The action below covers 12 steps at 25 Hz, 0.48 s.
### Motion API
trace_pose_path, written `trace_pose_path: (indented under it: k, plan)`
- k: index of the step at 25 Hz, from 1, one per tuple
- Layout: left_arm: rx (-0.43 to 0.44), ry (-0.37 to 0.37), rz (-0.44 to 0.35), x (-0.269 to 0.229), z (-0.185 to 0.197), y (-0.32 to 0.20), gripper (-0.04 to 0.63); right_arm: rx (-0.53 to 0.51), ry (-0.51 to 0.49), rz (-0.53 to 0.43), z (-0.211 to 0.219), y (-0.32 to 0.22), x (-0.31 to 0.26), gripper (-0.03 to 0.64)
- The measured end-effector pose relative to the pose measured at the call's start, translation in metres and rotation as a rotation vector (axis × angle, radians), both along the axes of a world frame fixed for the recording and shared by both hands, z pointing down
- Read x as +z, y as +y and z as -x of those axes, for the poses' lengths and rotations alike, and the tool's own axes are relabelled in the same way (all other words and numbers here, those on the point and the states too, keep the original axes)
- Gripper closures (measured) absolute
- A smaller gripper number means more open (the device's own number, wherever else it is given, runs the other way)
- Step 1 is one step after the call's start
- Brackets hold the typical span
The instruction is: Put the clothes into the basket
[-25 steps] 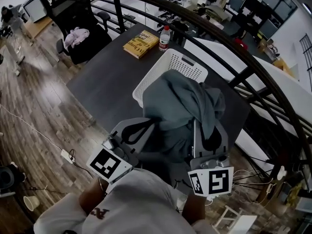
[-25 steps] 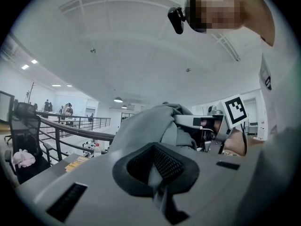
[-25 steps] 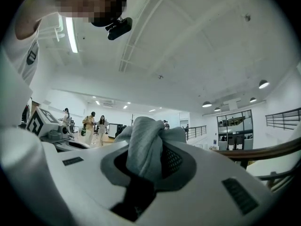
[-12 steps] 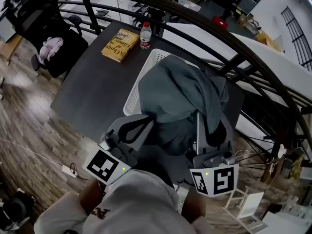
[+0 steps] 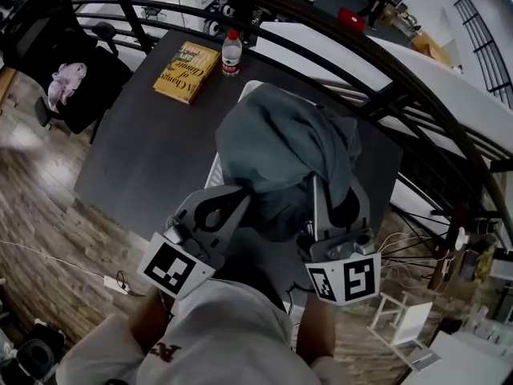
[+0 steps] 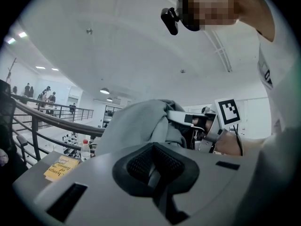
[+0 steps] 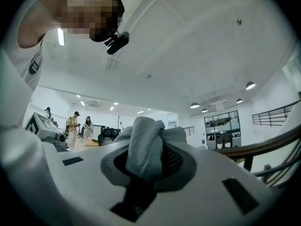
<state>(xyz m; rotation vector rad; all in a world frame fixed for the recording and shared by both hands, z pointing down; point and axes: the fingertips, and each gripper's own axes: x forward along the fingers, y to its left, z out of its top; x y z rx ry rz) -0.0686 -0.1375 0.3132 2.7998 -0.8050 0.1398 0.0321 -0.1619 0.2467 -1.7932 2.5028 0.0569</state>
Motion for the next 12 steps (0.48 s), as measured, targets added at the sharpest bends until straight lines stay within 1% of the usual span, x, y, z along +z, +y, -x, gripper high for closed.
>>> trace_pose_path:
  k: [4, 8, 12]
  plan:
    - [0.002, -0.012, 0.014, 0.018, 0.000, -0.016, 0.601, 0.006, 0.005, 0.066, 0.000, -0.020, 0.038, 0.534]
    - [-0.001, -0.016, 0.045, 0.034, -0.001, -0.028, 0.601, -0.004, 0.006, 0.129, 0.000, -0.033, 0.072, 0.534]
    - [0.000, -0.020, 0.060, 0.046, -0.003, -0.038, 0.601, -0.016, 0.028, 0.193, 0.002, -0.044, 0.105, 0.534]
